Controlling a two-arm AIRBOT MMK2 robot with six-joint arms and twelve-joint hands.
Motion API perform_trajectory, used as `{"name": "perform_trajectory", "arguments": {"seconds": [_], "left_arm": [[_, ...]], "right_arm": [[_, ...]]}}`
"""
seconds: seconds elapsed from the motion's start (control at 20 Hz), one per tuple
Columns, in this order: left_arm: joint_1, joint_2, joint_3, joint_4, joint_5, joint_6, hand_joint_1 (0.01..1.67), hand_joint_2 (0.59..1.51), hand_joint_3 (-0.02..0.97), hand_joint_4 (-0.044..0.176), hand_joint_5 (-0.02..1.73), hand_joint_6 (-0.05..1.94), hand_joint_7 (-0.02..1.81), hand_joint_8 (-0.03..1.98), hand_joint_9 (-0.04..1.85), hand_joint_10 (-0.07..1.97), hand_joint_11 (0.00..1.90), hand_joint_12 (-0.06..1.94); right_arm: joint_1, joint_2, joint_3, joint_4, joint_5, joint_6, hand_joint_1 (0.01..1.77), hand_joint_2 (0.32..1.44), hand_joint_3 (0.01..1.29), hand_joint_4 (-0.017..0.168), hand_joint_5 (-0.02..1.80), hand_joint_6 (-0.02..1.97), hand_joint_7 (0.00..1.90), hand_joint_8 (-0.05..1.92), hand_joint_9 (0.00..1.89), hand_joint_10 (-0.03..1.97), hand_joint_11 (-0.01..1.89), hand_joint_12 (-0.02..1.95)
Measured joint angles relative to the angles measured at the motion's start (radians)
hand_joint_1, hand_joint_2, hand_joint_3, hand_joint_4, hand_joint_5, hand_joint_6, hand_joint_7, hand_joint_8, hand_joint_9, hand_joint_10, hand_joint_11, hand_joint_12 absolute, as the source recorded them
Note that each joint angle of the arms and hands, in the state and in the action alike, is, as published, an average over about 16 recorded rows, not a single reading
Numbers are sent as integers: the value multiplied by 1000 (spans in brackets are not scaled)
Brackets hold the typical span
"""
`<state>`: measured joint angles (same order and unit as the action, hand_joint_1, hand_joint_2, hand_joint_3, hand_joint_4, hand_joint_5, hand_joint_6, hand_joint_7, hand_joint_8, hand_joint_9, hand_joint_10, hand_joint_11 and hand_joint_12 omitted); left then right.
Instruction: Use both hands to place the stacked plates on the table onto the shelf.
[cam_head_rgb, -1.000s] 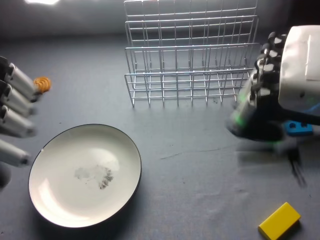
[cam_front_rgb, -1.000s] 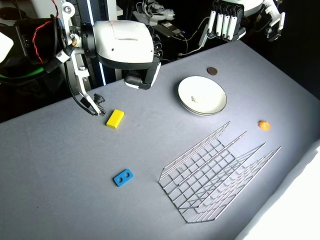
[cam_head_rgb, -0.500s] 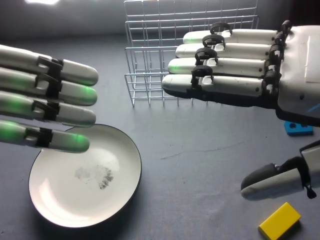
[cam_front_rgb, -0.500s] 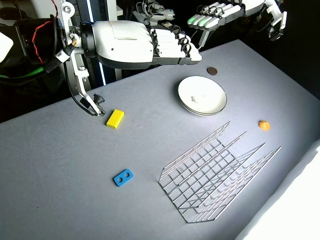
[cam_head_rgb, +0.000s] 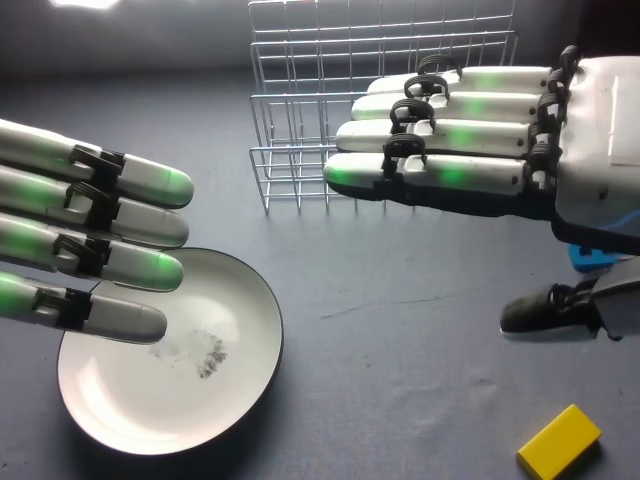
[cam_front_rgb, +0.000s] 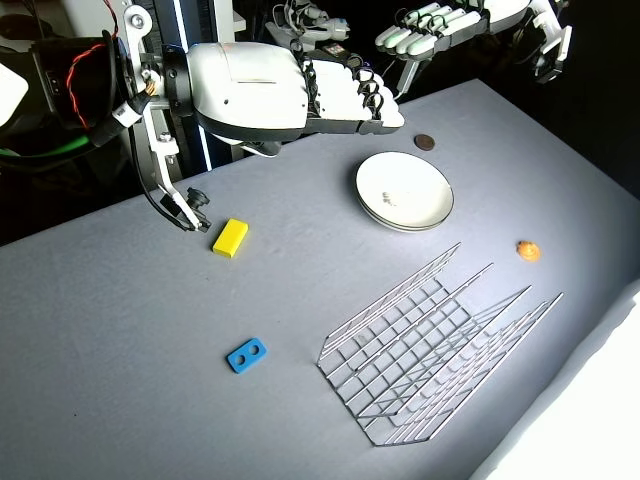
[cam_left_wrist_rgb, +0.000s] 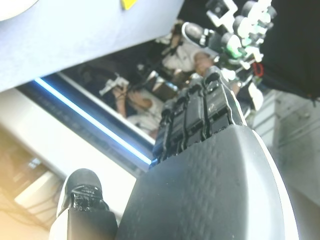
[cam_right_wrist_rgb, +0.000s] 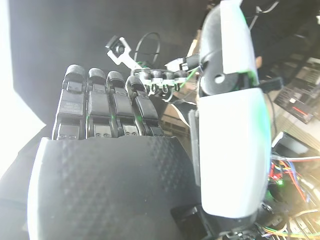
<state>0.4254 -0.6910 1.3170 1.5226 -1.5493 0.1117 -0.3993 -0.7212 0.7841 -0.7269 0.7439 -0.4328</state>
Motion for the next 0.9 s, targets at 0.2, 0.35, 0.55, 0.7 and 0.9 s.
{"name": "perform_trajectory", "arguments": {"seconds": [0.2,0.35,0.55,0.7,0.9], "left_arm": [[1,2,-9,32,10,-12,12,1078,21,0,21,14,22,-12,20,4,17,-15],[9,4,-19,53,31,-17,12,1081,22,0,19,14,22,-12,19,5,17,-14],[28,8,-37,83,88,-24,12,1084,24,0,21,14,22,-11,17,5,17,-15],[57,10,-50,106,135,-29,12,1088,25,0,27,14,23,-11,16,4,17,-15],[110,10,-60,120,199,-30,13,1092,26,0,39,15,25,-11,15,5,17,-15]], "right_arm": [[0,0,0,0,-2,-1,1178,966,15,-3,21,22,12,14,22,6,35,73],[0,0,0,0,-2,-3,1202,971,15,-3,22,23,11,14,22,6,34,120],[0,0,-1,0,-3,-6,1246,971,15,-3,23,22,11,14,22,6,27,169],[-1,0,-2,0,-3,-7,1263,966,15,-3,23,22,11,15,22,6,21,217],[-1,0,-2,0,-4,-9,1274,960,15,-3,20,22,11,15,23,6,15,282]]}}
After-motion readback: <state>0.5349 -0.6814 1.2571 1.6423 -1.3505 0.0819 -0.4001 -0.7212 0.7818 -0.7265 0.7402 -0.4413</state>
